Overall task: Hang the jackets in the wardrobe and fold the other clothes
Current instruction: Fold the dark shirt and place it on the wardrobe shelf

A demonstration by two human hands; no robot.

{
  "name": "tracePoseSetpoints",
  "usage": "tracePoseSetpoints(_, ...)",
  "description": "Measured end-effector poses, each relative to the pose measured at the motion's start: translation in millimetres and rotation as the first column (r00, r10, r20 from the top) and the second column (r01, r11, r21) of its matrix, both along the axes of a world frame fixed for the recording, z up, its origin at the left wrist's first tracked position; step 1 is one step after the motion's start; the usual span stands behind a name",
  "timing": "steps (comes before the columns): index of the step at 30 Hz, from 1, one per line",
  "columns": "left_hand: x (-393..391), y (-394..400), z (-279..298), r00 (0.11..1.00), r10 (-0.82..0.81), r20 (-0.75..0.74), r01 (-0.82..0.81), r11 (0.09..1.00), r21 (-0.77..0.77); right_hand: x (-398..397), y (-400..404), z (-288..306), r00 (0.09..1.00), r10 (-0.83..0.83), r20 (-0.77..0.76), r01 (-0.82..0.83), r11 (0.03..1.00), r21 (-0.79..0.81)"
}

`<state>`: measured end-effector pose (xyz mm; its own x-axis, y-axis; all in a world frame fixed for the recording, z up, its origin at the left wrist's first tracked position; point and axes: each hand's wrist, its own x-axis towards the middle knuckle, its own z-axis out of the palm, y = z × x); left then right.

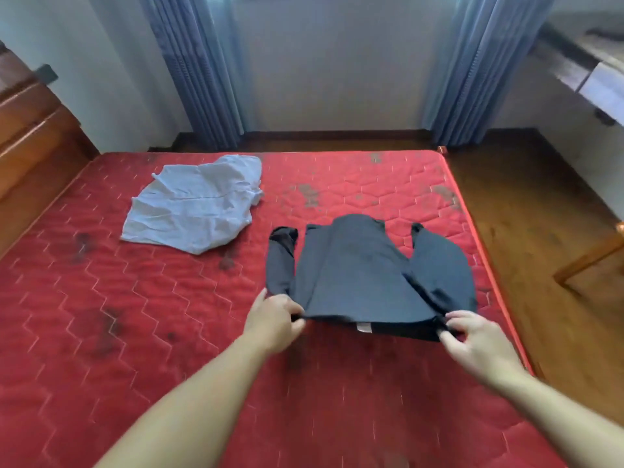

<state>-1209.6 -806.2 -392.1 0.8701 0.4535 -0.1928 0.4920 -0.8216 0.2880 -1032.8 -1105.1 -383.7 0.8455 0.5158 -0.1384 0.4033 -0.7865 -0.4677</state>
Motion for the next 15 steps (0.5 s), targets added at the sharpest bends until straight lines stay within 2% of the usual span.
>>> tracePoseSetpoints(6, -67, -66, -123, 0.967, 0.029, -0.254, -0.027, 1.0, 0.011, -72, -54, -116, 0.973, 0.064, -0.22, -0.124, 0.954, -0.272)
tracePoseSetpoints(11, -128, -115, -197, 0.908, 0.023, -0.418, -0.047, 0.998, -0.047, -131, -102, -197, 0.9, -0.013, -0.435, -0.148, 0.931, -0.334)
tracePoseSetpoints(15, -158, -143, -234, 0.881, 0.028, -0.472, -0.085, 0.992, -0.098, -157, -131, -245, 0.893, 0.02, -0.449, -0.23, 0.879, -0.417)
